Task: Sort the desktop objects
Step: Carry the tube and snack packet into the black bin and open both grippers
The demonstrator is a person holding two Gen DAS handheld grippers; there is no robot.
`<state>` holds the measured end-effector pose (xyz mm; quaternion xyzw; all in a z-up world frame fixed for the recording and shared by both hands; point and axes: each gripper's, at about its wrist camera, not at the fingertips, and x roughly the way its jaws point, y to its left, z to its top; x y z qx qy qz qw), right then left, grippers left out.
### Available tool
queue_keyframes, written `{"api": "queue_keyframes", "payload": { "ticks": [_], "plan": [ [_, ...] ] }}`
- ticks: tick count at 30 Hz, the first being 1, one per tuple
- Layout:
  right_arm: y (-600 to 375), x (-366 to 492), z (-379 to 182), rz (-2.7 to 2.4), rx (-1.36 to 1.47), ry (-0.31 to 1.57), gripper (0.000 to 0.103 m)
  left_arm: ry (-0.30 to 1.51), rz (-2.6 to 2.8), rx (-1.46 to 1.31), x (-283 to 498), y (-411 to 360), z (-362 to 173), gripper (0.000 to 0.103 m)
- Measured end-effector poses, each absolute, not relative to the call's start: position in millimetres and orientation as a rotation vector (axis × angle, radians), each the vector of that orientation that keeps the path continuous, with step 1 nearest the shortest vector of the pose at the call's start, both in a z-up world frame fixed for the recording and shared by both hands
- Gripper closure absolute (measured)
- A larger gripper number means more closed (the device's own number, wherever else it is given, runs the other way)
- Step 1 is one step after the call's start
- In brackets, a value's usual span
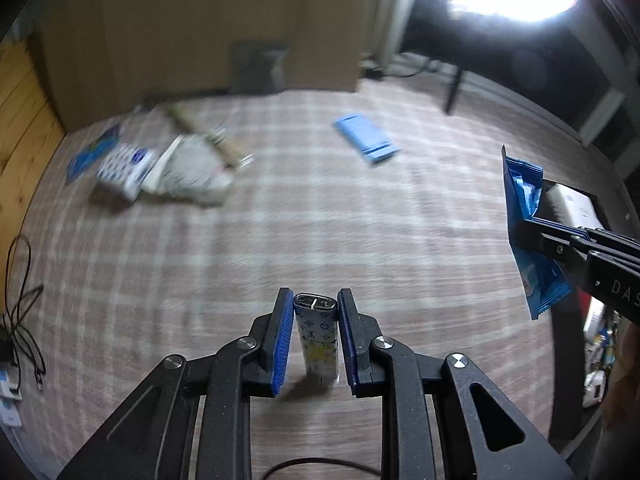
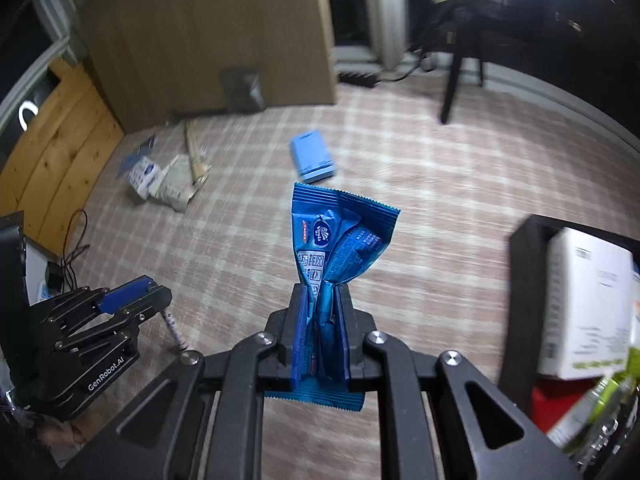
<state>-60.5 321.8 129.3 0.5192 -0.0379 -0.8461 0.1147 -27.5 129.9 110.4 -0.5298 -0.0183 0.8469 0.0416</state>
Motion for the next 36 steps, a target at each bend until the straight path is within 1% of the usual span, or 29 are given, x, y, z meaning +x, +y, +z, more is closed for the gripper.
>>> {"api": "queue_keyframes", "payload": {
  "ticks": [4,5,11,18,23,30,35,36],
  "plan": [
    [362,-46,143,-2.548,1.498,-0.177,0.09,-0.017,2.564,-1.547,-30,176,124,0.085],
    [372,-41,146,-2.566,1.493,-0.189,0.09,-0.01,2.554,-1.532,-33,186,125,0.093],
    [446,-7,165,-2.695,1.472,-0.275,0.09,0.083,2.477,-1.404,-30,259,151,0.093],
    [534,36,175,-2.826,1.486,-0.379,0.09,0.098,2.363,-1.323,-21,327,171,0.093],
    [584,61,175,-2.881,1.532,-0.403,0.09,0.132,2.271,-1.269,-7,377,184,0.093],
    [628,83,169,-2.918,1.592,-0.444,0.09,0.198,2.155,-1.218,14,443,192,0.093],
    [641,90,163,-2.91,1.62,-0.454,0.09,0.225,2.114,-1.209,20,478,192,0.093],
    [642,89,161,-2.895,1.627,-0.448,0.088,0.239,2.103,-1.209,20,485,191,0.093]
  ]
}}
